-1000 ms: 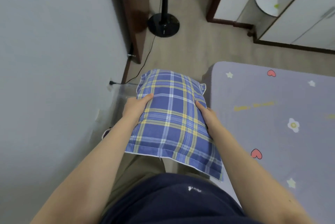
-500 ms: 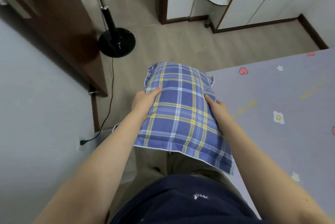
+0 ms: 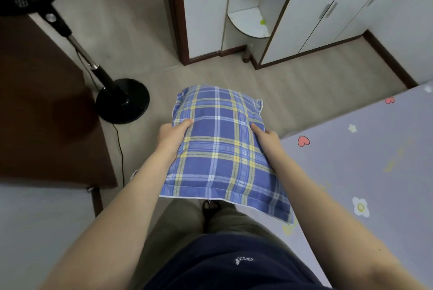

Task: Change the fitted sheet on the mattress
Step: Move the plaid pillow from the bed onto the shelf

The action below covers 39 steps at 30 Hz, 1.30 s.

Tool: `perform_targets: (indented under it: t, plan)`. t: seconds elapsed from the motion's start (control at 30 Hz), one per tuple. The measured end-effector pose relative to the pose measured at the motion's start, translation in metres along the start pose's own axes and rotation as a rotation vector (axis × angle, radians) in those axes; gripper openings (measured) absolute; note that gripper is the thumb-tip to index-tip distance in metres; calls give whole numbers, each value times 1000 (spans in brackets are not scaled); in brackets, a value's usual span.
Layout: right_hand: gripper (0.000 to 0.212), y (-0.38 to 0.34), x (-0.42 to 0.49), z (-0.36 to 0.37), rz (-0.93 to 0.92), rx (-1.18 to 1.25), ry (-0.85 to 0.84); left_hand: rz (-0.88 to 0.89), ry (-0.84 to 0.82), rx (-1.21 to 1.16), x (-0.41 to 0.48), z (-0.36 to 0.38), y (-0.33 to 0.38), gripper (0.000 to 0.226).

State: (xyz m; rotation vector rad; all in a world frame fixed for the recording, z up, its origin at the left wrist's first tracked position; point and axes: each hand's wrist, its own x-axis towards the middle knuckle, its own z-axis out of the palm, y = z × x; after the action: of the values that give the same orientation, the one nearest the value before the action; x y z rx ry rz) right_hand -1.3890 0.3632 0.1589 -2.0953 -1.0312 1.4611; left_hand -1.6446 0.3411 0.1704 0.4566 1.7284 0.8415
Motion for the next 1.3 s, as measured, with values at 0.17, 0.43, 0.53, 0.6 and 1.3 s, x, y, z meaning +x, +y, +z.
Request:
perform_targets:
  t: [0.17,0.43,0.53,0.6,1.3]
  plan:
    - [36,-64,61,14,-19,5,61,51,-66,46,80,11,69,43]
    - [40,-153,142,25,70,137,259,118,-249,240,209,53,196,47]
    - [45,-186,152,23,107,241,332,164,-324,313,243,72,246,41]
    - [41,-203,158,14,119,300,398,197,-384,336,259,94,276,38]
    - [52,-257,301,-295,61,435,850,520,-746,487,273,483,432,48]
